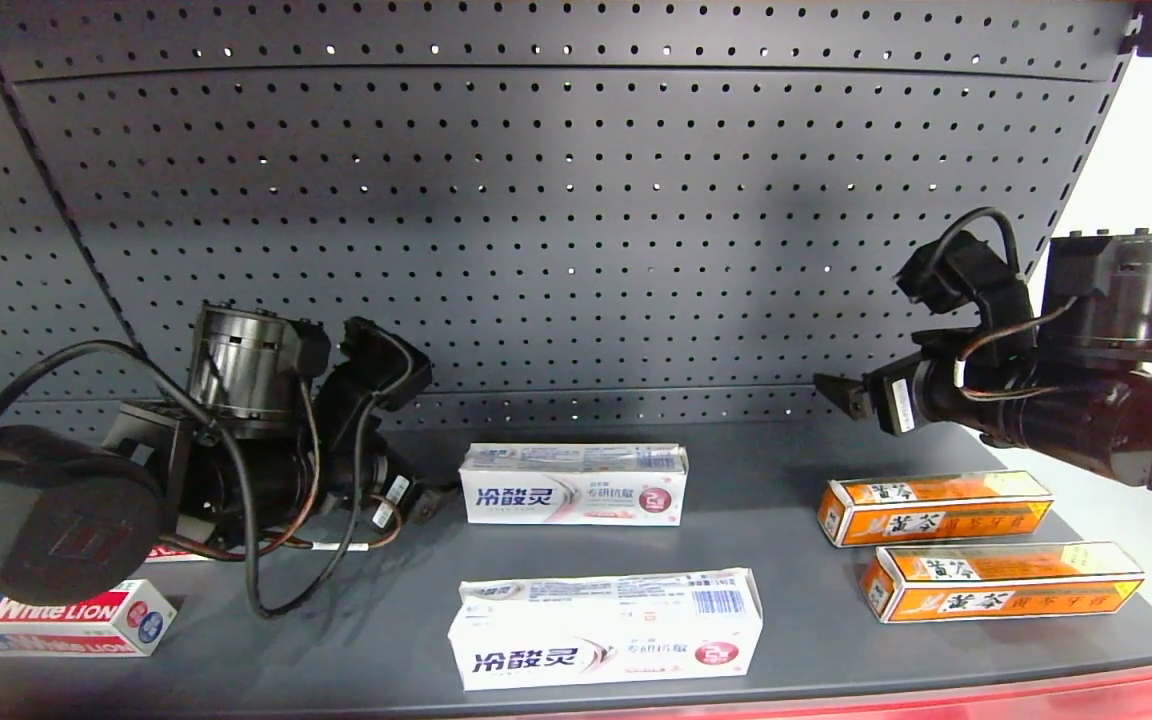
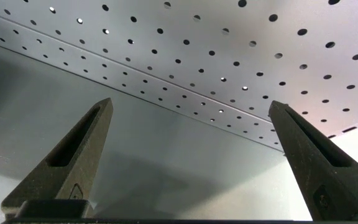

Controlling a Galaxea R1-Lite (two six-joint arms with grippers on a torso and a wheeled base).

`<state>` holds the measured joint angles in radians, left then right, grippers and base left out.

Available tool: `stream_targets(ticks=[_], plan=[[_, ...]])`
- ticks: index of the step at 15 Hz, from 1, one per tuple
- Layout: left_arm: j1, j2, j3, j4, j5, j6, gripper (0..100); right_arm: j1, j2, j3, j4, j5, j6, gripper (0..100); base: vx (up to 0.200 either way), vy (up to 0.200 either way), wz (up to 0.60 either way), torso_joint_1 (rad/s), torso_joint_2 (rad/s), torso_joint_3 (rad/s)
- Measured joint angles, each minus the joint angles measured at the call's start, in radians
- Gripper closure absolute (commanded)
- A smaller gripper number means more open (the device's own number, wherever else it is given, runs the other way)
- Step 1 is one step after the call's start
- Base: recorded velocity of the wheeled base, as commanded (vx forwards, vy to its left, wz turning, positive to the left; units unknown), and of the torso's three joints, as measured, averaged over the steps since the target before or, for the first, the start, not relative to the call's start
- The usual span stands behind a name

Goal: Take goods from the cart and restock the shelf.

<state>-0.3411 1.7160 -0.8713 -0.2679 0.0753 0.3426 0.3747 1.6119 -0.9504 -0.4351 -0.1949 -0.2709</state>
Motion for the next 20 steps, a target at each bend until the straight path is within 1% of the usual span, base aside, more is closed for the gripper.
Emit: stream_targets(ticks=[3,7,17,20], plan=[[-0.023,0.011,0.0,-0.011,-0.002,-0.001,0,0.0,0.001,0.002,0.0,0.0,0.001,0,0.0,0.0,0.0,0.0,0.0,0.0],[-0.042,0.021,-0.002,-0.012,-0.002,-0.001,0,0.001,0.001,0.009,0.0,0.0,0.001,0,0.0,0.0,0.0,0.0,0.0,0.0],[-0.037,0.028,-0.004,-0.013,0.001,-0.002,0,0.001,0.001,0.01,0.0,0.0,0.001,0,0.0,0.0,0.0,0.0,0.0,0.0],[-0.034,0.027,-0.004,-0.013,0.002,-0.01,0,0.001,0.001,0.01,0.0,0.0,0.001,0,0.0,0.0,0.0,0.0,0.0,0.0]])
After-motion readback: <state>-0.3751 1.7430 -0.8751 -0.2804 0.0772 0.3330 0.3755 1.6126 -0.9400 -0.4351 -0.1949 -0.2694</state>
